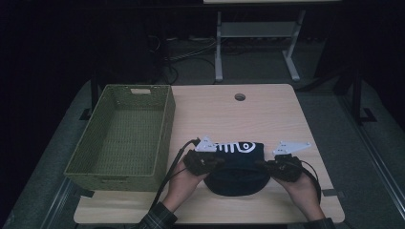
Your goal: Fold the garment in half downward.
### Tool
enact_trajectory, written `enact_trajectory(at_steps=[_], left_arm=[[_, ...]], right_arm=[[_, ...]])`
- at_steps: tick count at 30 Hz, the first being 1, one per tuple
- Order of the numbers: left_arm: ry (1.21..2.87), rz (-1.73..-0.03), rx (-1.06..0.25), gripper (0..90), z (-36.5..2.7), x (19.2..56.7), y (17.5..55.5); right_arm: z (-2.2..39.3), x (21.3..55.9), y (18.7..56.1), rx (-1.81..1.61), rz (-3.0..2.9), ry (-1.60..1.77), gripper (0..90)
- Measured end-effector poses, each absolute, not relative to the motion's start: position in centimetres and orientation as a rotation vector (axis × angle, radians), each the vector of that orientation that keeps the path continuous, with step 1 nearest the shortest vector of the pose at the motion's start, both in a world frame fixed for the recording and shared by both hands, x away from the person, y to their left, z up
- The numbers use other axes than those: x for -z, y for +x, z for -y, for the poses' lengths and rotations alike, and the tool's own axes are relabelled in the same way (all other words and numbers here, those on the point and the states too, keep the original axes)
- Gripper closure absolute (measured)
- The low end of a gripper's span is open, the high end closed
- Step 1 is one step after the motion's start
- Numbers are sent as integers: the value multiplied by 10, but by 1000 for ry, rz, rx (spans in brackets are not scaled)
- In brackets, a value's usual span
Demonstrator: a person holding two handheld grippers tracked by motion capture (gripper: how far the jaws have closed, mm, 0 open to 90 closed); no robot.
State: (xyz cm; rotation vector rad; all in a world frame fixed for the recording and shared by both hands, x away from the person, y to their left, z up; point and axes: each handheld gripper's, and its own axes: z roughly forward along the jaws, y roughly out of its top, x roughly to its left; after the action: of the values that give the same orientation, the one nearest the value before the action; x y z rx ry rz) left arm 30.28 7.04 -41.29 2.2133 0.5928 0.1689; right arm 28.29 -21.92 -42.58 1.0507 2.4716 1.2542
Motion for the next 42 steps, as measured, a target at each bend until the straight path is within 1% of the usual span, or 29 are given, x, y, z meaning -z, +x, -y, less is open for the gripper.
enact_trajectory(at_steps=[2,7,13,16,23,27,31,36,42], left_arm=[[2228,-586,-190,897,-69,415,297],[2272,-572,-175,897,-66,428,290],[2298,-594,-158,897,-65,445,291],[2316,-587,-176,898,-65,451,291],[2334,-594,-236,898,-68,451,297],[2312,-608,-214,897,-72,450,300],[2270,-628,-185,838,-78,445,301],[2235,-651,-194,786,-88,434,306],[2202,-690,-214,685,-98,428,313]], right_arm=[[219,426,276,-1263,-2467,1048,898],[219,436,265,-1251,-2499,1048,898],[217,450,266,-1207,-2545,1065,899],[214,454,268,-1185,-2557,1069,899],[207,460,267,-1169,-2581,1061,900],[204,459,266,-1169,-2587,1035,899],[207,453,267,-1203,-2562,1029,899],[210,444,267,-1239,-2517,1012,893],[210,435,273,-1284,-2471,1006,861]])
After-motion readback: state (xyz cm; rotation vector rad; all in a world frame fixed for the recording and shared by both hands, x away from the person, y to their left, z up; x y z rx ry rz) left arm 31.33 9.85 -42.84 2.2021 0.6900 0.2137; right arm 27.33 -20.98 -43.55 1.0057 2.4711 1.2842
